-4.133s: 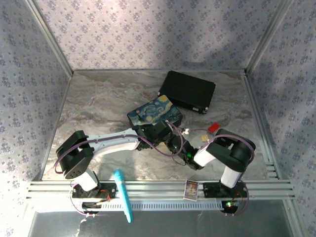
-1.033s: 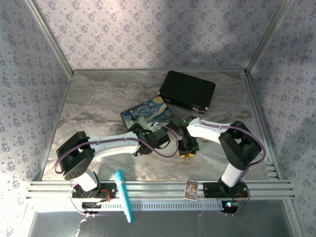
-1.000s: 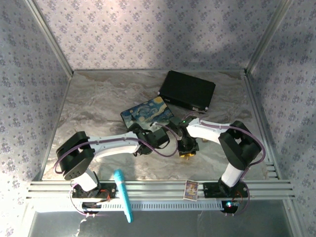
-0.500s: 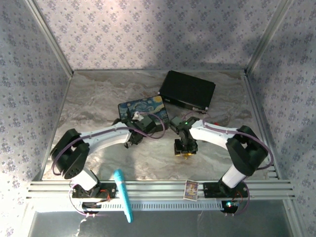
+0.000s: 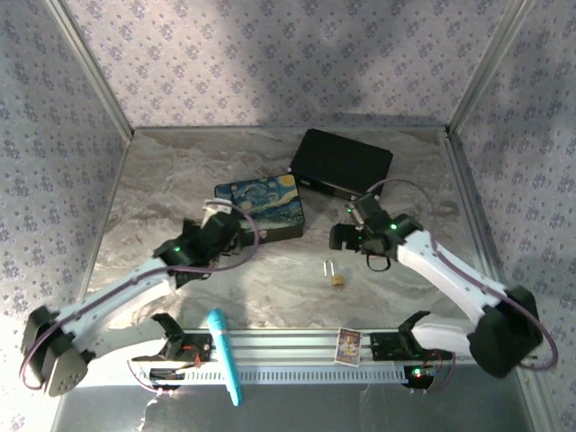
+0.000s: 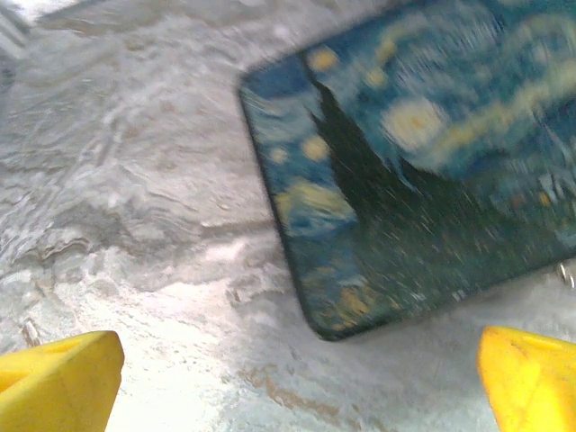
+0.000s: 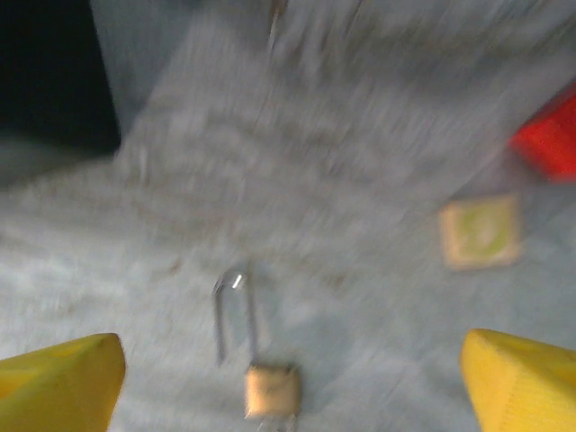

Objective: Unlock the padlock with the key

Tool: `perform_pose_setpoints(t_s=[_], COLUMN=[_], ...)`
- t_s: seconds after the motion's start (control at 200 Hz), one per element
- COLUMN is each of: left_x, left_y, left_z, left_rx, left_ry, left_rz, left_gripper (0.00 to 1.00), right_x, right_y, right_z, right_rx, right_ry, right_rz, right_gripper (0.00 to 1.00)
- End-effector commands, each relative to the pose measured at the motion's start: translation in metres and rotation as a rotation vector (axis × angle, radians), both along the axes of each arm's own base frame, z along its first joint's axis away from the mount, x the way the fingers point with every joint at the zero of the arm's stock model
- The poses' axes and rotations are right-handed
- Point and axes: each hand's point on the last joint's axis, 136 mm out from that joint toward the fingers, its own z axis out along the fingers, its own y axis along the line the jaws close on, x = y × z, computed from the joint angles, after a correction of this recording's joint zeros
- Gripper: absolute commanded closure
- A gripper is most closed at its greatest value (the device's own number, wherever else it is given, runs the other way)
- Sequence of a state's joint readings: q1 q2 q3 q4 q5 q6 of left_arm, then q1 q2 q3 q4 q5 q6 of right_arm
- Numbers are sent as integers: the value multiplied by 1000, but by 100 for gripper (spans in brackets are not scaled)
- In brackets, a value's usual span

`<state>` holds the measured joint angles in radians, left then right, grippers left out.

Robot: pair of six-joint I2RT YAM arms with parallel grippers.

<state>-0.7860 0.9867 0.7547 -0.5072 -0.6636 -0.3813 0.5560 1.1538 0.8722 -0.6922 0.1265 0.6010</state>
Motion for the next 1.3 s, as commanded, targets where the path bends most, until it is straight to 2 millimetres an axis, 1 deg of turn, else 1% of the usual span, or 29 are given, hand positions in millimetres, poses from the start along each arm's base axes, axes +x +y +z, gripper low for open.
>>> perform_pose_setpoints(t_s=[0.0,0.015,0.055,0.135,0.165,0.2,0.255,0.28,0.4,0.45,0.47,0.52,0.585,0.615,0.71,0.735,0.755,0.81,0.845,0.905,0.994,1.049,1.069,1.134,1.169,1.184,1.234,1.294], left_x=[12,13,17,25,28,32,38,39,47,53,55,63,74,79,92,95,98,107,110,117,123,125,128,132,136,137,139,137], left_y=[31,38,55,87,98,104,117,124,148,155,157,161,163,162,162,163,160,153,152,152,157,165,165,156,149,145,133,133], left_z=[27,29,31,34,31,23,14,10,-11,-19,-22,-26,-35,-41,-66,-69,-71,-68,-71,-72,-70,-77,-77,-81,-84,-85,-88,-89], left_rx=[-141,-137,-114,-59,-53,-33,-26,-29,-56,-80,-86,-102,-124,-129,-134,-125,-127,-128,-123,-138,-151,-180,-180,-170,-174,-178,-187,-191], left_ry=[-170,-189,-232,-289,-292,-277,-285,-289,-292,-296,-290,-289,-284,-280,-257,-255,-226,-248,-223,-215,-237,-256,-265,-213,-205,-196,-197,-202], left_rz=[167,193,256,367,398,392,418,440,499,507,504,499,477,460,431,433,417,356,344,309,282,297,292,251,210,186,114,112], left_gripper=[0,0,0,0,0,0,0,0,0,0,0,0,0,0,0,0,0,0,0,0,0,0,0,0,0,0,0,0], right_x=[38,38,44,50,53,52,54,54,59,62,64,69,76,80,92,95,98,104,108,113,117,121,123,129,133,131,134,133], right_y=[-52,-59,-79,-108,-117,-128,-144,-148,-170,-174,-175,-177,-179,-179,-175,-175,-175,-173,-170,-170,-171,-169,-168,-166,-168,-167,-165,-165], right_z=[25,24,28,24,23,16,14,9,0,-4,-3,-8,-13,-11,-12,-13,-13,-14,-14,-15,-24,-31,-34,-45,-43,-49,-47,-48], right_rx=[-169,-184,-230,-301,-317,-344,-377,-386,-376,-370,-364,-356,-349,-351,-330,-327,-324,-314,-318,-312,-309,-306,-304,-302,-312,-307,-298,-299], right_ry=[-304,-322,-405,-517,-555,-573,-602,-605,-665,-688,-705,-705,-700,-712,-722,-718,-716,-711,-713,-703,-709,-713,-706,-690,-684,-643,-659,-646], right_rz=[-80,-100,-156,-186,-194,-202,-220,-222,-293,-311,-317,-320,-328,-332,-306,-301,-295,-282,-245,-223,-216,-203,-195,-179,-194,-181,-166,-164], right_gripper=[1,1,1,2,2,2,2,1,2,2,2,2,2,2,2,2,2,2,2,2,2,2,2,1,1,1,1,1])
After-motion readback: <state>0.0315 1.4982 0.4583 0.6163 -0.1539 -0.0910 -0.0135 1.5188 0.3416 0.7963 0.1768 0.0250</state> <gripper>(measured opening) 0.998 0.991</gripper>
